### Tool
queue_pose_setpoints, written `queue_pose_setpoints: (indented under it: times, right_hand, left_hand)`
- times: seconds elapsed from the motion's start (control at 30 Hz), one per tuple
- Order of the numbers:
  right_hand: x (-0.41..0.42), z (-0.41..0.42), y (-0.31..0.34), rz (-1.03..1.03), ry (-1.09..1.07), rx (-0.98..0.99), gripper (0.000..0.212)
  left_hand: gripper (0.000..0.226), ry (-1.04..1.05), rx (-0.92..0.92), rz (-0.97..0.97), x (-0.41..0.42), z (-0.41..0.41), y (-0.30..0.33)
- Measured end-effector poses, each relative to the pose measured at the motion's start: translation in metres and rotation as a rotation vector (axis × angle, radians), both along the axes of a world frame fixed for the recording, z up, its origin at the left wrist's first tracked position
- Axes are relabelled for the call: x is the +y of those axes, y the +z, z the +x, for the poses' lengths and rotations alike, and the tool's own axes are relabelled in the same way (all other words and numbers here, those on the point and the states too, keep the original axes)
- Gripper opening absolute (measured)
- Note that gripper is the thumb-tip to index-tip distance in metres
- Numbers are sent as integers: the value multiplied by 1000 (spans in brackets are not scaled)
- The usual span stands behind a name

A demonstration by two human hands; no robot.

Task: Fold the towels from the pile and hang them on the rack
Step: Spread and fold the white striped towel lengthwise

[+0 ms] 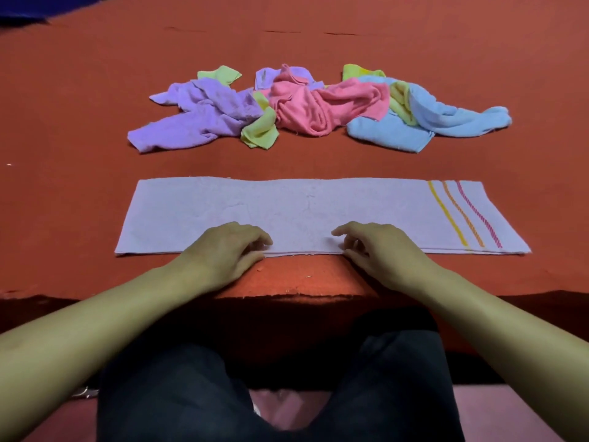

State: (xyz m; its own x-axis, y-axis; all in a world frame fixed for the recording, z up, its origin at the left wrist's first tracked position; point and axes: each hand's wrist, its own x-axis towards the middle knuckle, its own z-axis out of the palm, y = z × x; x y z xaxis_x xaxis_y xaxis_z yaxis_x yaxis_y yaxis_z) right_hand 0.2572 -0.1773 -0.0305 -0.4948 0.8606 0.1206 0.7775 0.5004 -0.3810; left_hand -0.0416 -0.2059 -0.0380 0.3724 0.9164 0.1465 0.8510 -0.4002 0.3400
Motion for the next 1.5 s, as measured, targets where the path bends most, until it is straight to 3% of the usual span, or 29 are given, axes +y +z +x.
queue_pose_setpoints:
  times: [0.13, 0.27, 0.37, 0.47, 0.6, 0.8, 0.9, 1.1, 1.33, 1.5]
  right_hand:
    - [11, 15, 12, -32, -30, 101, 36]
    - [48, 71, 23, 65, -275, 223, 29]
    - [84, 127, 21, 98, -473, 210, 28]
    - [115, 178, 13, 134, -589, 137, 32]
    - [141, 209, 2, 121, -527, -71, 38]
    - [162, 218, -7, 73, -424, -173, 36]
    - [168, 220, -2, 67, -414, -213, 35]
    - [164, 225, 15, -9, -418, -35, 46]
    - [110, 241, 32, -45, -406, 212, 53]
    - [60, 249, 23, -21, -379, 202, 53]
  left_hand:
    - [21, 20, -24, -2, 21, 19, 13]
    - [18, -34, -127, 47, 75, 80, 27]
    - [17, -101, -187, 21, 124, 142, 26]
    - [23, -139, -129, -6, 169, 197, 17]
    - [29, -99, -5, -34, 203, 239, -1]
    - [25, -96, -21, -41, 217, 245, -8]
    - [24, -140, 54, -75, 216, 241, -1]
    - [34, -145, 24, -267, 219, 228, 25]
    - [56, -113, -497, -356, 177, 211, 39]
    - [53, -169, -381, -213, 123, 210, 26]
